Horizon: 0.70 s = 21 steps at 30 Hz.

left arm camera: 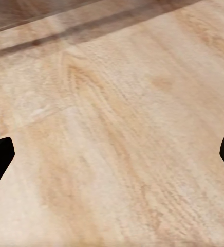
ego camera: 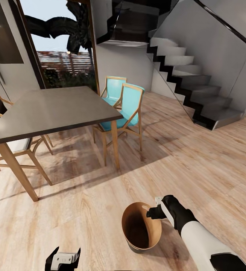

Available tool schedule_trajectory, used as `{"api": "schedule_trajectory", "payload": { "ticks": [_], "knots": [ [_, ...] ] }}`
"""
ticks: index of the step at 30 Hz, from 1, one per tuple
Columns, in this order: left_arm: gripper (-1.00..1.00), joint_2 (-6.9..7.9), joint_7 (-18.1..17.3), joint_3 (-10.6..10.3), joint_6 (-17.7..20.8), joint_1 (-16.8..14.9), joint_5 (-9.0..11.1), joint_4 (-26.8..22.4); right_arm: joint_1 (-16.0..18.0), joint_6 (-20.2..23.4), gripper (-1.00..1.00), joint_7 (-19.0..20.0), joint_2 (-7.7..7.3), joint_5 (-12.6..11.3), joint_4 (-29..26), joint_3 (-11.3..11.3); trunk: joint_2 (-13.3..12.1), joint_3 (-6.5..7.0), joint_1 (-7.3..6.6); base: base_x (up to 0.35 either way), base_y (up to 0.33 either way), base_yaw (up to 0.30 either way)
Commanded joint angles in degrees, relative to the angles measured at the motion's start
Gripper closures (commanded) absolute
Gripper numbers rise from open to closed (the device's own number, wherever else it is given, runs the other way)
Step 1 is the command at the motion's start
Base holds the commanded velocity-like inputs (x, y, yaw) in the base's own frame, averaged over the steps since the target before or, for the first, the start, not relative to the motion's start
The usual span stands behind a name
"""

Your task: Put the three can of soda from the living room inside the tash can in the kitchen.

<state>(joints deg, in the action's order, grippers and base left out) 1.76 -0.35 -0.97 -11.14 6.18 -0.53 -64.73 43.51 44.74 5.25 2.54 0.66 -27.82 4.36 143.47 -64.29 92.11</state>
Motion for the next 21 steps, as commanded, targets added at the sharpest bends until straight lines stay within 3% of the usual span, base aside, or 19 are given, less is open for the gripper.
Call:
{"api": "schedule_trajectory", "payload": {
  "ticks": [1,21],
  "knots": [
    [-1.00,0.00,0.0,0.0,0.0,0.0,0.0,0.0,0.0,0.0,-1.00,0.0,0.00,0.0,0.0,0.0,0.0,0.00,0.00,0.000,0.000,0.000],
    [-1.00,0.00,-0.1,0.0,-0.1,0.0,0.0,0.0,0.0,0.0,-1.00,-0.2,-0.92,0.1,-0.5,-0.3,0.0,0.00,0.00,0.000,0.000,0.000]
  ]
}}
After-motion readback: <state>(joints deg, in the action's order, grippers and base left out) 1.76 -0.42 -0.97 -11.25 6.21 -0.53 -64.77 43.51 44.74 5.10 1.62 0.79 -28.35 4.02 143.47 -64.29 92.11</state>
